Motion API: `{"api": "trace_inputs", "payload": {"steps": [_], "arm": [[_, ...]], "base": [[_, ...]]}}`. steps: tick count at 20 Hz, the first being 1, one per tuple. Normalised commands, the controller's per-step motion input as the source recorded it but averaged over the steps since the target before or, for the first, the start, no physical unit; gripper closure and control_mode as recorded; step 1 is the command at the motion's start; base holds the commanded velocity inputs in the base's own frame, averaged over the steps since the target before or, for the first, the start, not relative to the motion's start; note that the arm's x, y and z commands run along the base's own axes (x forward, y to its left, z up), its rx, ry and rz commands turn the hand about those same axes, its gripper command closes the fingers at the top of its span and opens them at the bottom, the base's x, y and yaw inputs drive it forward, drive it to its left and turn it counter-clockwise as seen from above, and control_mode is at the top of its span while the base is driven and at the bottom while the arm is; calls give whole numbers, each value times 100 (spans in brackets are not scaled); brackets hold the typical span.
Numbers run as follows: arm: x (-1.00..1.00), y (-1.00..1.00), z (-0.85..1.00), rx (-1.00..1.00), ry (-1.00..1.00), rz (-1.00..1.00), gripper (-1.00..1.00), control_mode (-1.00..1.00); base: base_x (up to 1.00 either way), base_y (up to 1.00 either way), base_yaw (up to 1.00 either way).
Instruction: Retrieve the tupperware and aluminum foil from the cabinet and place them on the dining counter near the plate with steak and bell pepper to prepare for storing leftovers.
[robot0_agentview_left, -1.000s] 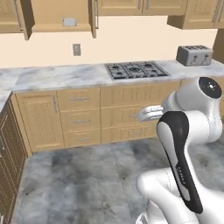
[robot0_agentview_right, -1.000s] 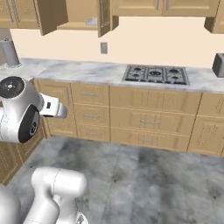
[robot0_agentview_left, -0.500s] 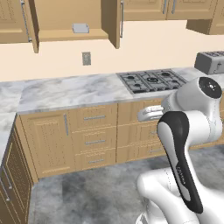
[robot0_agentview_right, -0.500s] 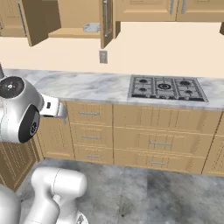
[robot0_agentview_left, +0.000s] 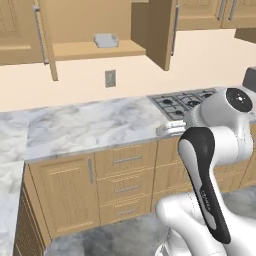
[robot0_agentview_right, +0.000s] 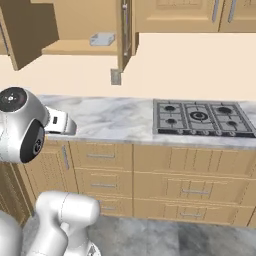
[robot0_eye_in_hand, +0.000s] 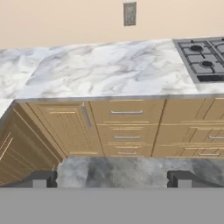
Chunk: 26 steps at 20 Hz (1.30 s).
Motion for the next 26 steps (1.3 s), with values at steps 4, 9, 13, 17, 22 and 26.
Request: {"api": "trace_inputs", "payload": {"steps": [4,9,13,17,22,26], "arm": [[0,0,0,0,0,0,-100,100],[0,0,0,0,0,0,-100,100],[0,0,0,0,0,0,-100,100],[0,0,0,0,0,0,-100,100],[0,0,0,0,0,0,-100,100],[0,0,0,0,0,0,-100,100]], "base": [[63,48,-14],[51,54,-12],[59,51,-12],[69,25,-12],[67,12,-13],[54,18,-14]]}}
